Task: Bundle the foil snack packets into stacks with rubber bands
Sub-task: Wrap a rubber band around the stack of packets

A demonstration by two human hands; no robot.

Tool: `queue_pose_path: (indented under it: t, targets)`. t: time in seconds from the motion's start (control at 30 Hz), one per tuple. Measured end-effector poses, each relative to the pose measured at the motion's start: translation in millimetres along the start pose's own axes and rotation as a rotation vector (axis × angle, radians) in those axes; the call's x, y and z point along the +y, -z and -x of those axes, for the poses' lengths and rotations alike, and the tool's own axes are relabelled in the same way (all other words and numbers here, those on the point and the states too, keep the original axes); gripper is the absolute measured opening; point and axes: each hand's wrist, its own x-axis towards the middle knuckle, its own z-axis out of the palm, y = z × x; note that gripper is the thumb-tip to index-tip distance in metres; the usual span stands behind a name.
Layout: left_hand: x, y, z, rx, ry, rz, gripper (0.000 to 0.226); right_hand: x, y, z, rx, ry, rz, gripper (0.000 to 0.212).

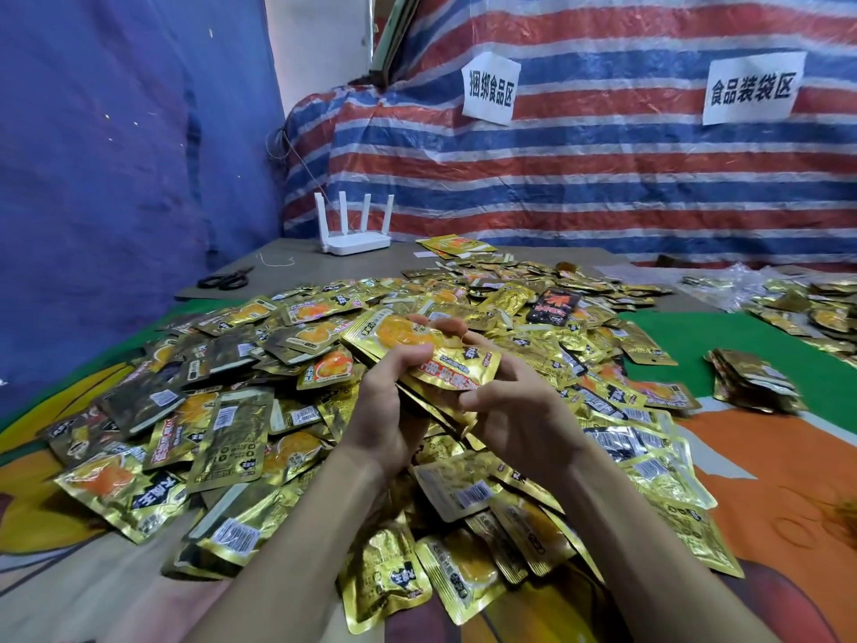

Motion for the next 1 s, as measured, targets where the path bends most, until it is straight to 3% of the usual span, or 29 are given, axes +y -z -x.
queue_pose_path:
  t: [0.13,0.23,0.37,0.47,0.53,0.6,0.73,0.9,1.0]
  targets:
    - [2.5,2.1,3.5,0.007,-0.013,-0.167,0.031,-8.1,1.9,0.5,-0.07,-0.113,-0.045,0.064]
    - [3.8,3.4,6.7,0.023,-0.029,-0.396,0.041,-7.9,10.5,0.5,0.08,-0.221,0.153,0.035]
    - [8.2,1.0,11.4,0.19,-0.062,-0.753,0.051,-12.1,23.6,4.0,0.141,-0.245,0.193,0.03]
    - [2.1,2.8,8.3,0.373,-0.186,-0.911,0.062,-9.1,30.3,3.1,0.288,-0.201,0.194,0.027]
    - [-3.5,7.0,6.5,0.436,-0.348,-1.057,0.057,-4.1,31.3,0.3,0.429,-0.137,0.142,0.024]
    - [-9.3,12.1,4.7,0.33,-0.481,-1.238,0.044,-1.1,30.5,-1.8,0.554,-0.069,0.083,0.018]
    - [-16.9,15.3,1.6,0.103,-0.487,-1.463,0.022,0.3,29.2,-1.9,0.634,0.004,0.072,0.021]
    - [-12.9,20.6,0.4,0.078,-0.497,-1.443,0.009,4.3,28.6,1.6,0.588,-0.005,0.106,0.052]
    - [-8.3,22.3,1.9,0.058,-0.42,-1.404,0.007,0.3,30.8,3.2,0.548,-0.034,0.119,0.046]
